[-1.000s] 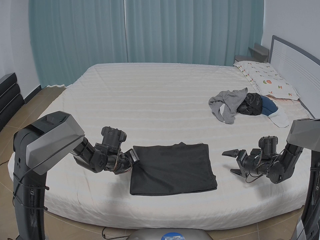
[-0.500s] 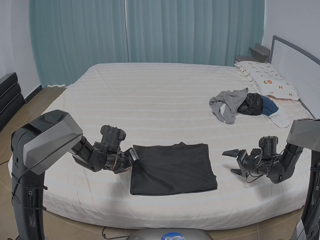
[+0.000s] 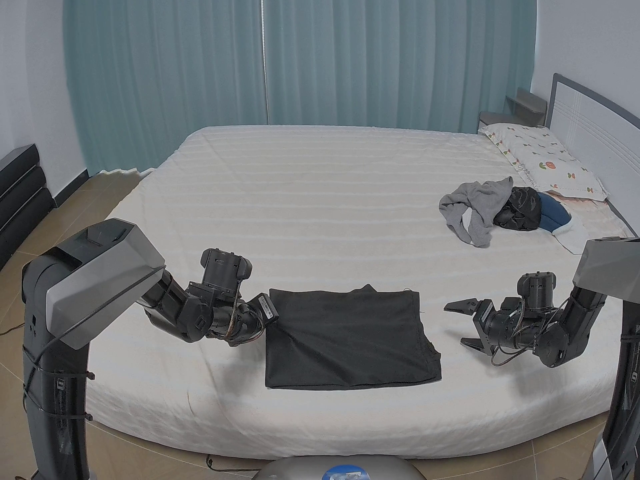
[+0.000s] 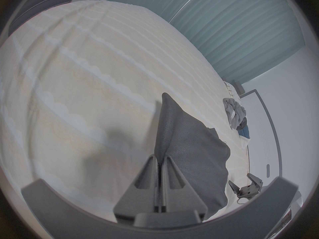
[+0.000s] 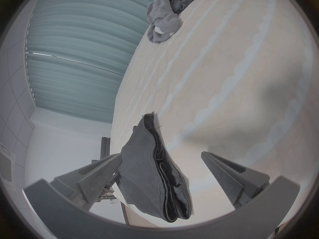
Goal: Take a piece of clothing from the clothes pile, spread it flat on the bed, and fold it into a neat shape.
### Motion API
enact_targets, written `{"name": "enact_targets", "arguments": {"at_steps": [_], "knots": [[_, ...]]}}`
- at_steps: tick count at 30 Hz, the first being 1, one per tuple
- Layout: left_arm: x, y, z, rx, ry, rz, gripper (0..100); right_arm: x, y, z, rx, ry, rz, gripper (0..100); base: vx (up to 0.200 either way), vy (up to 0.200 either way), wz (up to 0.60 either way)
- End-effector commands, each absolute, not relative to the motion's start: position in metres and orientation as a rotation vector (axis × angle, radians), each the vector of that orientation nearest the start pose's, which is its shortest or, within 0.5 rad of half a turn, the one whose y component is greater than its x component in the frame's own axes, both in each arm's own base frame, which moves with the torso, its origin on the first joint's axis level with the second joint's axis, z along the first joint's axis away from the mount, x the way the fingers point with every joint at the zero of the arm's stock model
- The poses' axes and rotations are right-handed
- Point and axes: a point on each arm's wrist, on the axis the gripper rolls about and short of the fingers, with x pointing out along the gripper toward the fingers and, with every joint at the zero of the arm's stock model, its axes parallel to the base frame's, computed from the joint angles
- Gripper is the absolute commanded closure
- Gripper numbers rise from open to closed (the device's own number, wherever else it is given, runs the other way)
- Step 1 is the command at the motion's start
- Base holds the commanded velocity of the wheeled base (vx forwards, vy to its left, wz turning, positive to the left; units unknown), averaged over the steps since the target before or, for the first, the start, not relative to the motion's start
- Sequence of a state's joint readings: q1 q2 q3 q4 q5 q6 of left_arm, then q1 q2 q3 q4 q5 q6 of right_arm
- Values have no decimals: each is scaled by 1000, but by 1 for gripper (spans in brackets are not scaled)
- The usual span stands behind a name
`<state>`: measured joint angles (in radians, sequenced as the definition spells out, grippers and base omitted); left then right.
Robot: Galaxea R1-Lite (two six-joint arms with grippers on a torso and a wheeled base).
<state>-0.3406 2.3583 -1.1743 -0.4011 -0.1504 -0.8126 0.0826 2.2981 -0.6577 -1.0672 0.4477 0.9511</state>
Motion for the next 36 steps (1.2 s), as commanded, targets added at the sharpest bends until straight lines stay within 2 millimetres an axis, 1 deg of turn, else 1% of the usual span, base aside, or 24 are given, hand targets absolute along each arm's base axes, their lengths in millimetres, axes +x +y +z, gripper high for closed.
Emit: {"name": "enact_targets", "arguments": {"at_steps": [1, 31, 36], "knots": [[396, -144, 7, -680, 923, -120, 100, 345, 38, -10, 1007, 776, 207, 0, 0, 200, 0], [394, -145, 4, -675, 946, -116, 100, 344, 38, -10, 1006, 779, 206, 0, 0, 200, 0], [392, -148, 2, -670, 955, -120, 100, 344, 38, -10, 1006, 779, 206, 0, 0, 0, 0]]}}
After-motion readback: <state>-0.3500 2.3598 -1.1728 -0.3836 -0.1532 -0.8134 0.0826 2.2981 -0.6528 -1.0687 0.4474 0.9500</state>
